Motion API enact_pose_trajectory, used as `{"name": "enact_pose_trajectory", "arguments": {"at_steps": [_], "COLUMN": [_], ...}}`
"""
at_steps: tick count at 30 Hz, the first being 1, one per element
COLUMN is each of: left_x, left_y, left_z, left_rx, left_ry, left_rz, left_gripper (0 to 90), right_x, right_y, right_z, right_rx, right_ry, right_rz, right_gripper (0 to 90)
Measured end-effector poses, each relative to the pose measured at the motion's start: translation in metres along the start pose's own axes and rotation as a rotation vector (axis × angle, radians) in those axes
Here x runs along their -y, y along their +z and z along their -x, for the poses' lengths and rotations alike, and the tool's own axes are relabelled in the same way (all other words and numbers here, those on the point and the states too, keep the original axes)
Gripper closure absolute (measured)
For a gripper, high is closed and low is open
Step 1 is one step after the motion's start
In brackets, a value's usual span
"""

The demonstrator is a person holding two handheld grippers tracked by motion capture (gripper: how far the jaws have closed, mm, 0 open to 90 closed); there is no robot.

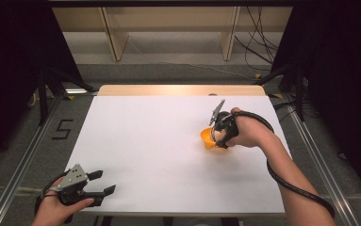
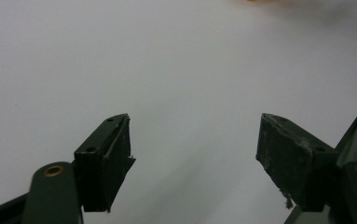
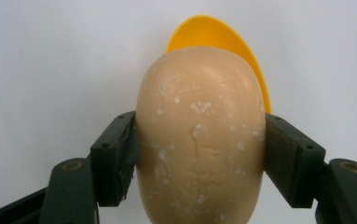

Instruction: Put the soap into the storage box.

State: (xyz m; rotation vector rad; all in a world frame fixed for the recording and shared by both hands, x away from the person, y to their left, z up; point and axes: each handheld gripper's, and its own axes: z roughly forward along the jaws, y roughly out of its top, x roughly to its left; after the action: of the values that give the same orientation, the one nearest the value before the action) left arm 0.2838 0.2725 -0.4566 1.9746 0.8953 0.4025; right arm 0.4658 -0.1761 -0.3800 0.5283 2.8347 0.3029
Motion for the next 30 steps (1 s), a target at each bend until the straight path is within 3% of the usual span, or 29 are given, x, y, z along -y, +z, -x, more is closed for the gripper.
{"name": "enact_pose_trajectory", "arguments": {"at_steps": [1, 4, 12, 30], "left_x": [0.0, 0.0, 0.0, 0.0], "left_y": [0.0, 0.0, 0.0, 0.0], "left_z": [0.0, 0.0, 0.0, 0.0], "left_rx": [-0.004, -0.004, -0.009, 0.001], "left_ry": [0.0, 0.0, 0.001, 0.001], "left_rz": [0.002, 0.001, -0.004, 0.0], "left_gripper": [25.8, 25.8, 25.8, 25.8], "right_x": [-0.001, -0.002, -0.003, -0.006], "right_y": [0.0, 0.002, 0.009, 0.015], "right_z": [0.002, 0.0, 0.004, 0.009], "right_rx": [-0.017, 0.007, 0.03, 0.054], "right_ry": [-0.013, 0.004, -0.022, -0.043], "right_rz": [-0.01, -0.018, 0.004, 0.024], "right_gripper": [33.4, 33.5, 33.4, 33.4]}}
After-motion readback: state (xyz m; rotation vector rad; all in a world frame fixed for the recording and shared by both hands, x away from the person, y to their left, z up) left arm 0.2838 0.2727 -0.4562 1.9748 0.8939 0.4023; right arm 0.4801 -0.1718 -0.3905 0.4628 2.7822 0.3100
